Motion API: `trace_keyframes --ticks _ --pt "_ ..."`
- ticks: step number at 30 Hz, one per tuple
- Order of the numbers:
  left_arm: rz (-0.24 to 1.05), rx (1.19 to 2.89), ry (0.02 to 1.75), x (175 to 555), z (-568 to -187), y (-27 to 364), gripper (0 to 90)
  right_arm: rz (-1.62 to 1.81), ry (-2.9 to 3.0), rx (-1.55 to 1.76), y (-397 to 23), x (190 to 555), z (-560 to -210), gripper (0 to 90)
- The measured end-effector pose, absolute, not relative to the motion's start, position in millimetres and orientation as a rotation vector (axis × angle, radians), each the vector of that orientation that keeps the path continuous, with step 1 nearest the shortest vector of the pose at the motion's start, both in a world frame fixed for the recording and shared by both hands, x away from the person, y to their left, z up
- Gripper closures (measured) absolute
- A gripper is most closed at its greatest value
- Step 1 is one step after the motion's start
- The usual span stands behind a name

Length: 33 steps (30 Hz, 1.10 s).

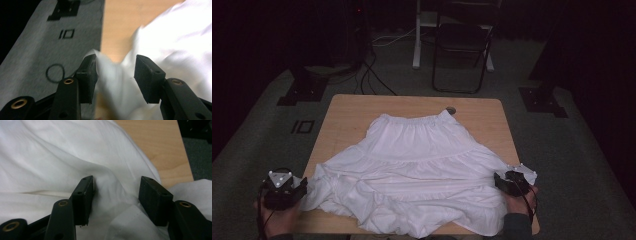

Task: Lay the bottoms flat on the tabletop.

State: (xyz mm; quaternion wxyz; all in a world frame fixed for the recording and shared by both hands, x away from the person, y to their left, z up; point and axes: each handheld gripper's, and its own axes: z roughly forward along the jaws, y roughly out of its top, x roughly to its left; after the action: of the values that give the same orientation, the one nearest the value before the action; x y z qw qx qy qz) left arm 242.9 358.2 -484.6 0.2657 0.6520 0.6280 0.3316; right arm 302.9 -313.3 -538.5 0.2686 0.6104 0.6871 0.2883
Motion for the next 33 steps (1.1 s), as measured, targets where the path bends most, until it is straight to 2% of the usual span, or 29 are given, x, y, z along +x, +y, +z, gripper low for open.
trace_keyframes --ticks 6,11,15,22,27,30,33 --pt "0.872 1.793 1.580 264.6 -469.6 330.3 50.2 0.837 1.854 1.571 -301.6 301.4 -519.8 45.0" --pt "0.823 1.851 1.498 288.6 -471.4 300.5 49.3 0.862 1.903 1.498 -287.9 304.4 -507.7 44.7" --pt "0.746 1.867 1.479 310.6 -480.1 280.3 49.4 0.870 1.938 1.485 -277.3 316.6 -508.5 44.1" --pt "0.657 2.019 1.438 340.7 -507.9 248.1 49.6 0.792 2.044 1.474 -259.7 339.6 -524.8 44.1" --pt "0.605 2.085 1.435 341.1 -529.4 241.9 52.3 0.773 2.071 1.497 -261.9 340.3 -536.8 43.8" --pt "0.559 2.034 1.432 336.6 -534.3 247.2 51.5 0.780 2.066 1.499 -262.7 338.3 -537.8 43.9" --pt "0.575 2.015 1.394 328.5 -538.1 249.9 49.3 0.817 2.035 1.518 -264.2 334.3 -540.6 44.4"
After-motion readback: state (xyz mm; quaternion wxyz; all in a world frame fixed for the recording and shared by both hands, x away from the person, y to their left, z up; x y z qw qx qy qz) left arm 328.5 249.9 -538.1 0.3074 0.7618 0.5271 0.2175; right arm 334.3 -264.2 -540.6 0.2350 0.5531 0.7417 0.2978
